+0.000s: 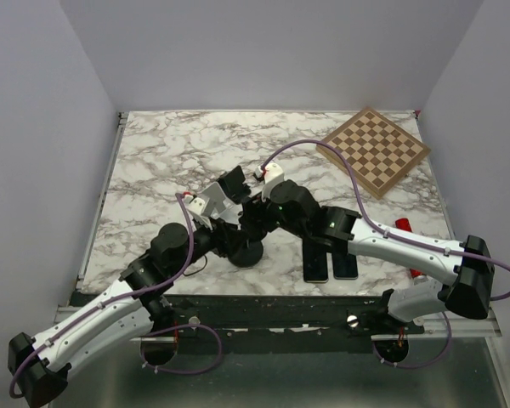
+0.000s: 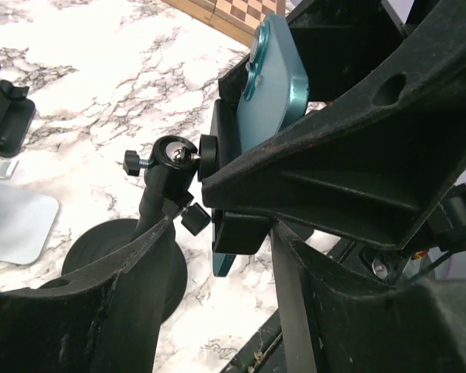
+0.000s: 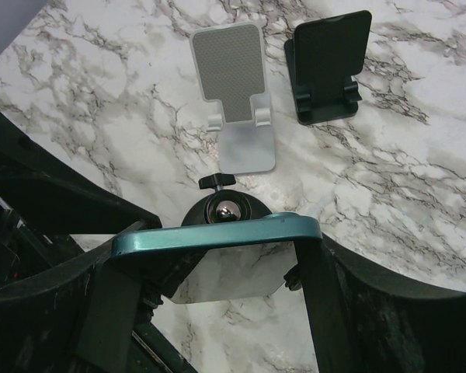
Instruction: Remove the phone from the phone stand
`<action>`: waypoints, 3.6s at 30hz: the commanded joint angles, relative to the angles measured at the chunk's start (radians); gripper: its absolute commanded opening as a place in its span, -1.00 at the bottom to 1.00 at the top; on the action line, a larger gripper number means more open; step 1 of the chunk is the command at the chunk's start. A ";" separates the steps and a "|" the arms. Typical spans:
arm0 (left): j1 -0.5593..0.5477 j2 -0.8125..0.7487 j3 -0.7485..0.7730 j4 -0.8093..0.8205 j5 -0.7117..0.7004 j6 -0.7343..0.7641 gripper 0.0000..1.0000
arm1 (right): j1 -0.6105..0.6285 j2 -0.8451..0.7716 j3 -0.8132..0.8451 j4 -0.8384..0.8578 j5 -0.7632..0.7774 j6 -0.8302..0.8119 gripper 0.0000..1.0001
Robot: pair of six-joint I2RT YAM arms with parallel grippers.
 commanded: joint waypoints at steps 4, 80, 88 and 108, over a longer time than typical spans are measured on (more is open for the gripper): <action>-0.008 0.070 0.056 0.072 -0.054 0.048 0.07 | 0.002 -0.011 0.028 0.089 -0.064 0.036 -0.99; 0.174 -0.001 -0.064 0.128 0.435 -0.027 -1.00 | -0.265 0.018 -0.105 0.233 -0.755 -0.265 -0.99; 0.174 -0.082 -0.044 -0.033 0.314 -0.016 -1.00 | -0.258 -0.088 -0.161 0.355 -0.704 0.087 -0.99; 0.154 -0.018 0.116 -0.143 0.247 -0.072 0.58 | -0.260 -0.271 -0.100 -0.362 -0.061 0.455 -0.99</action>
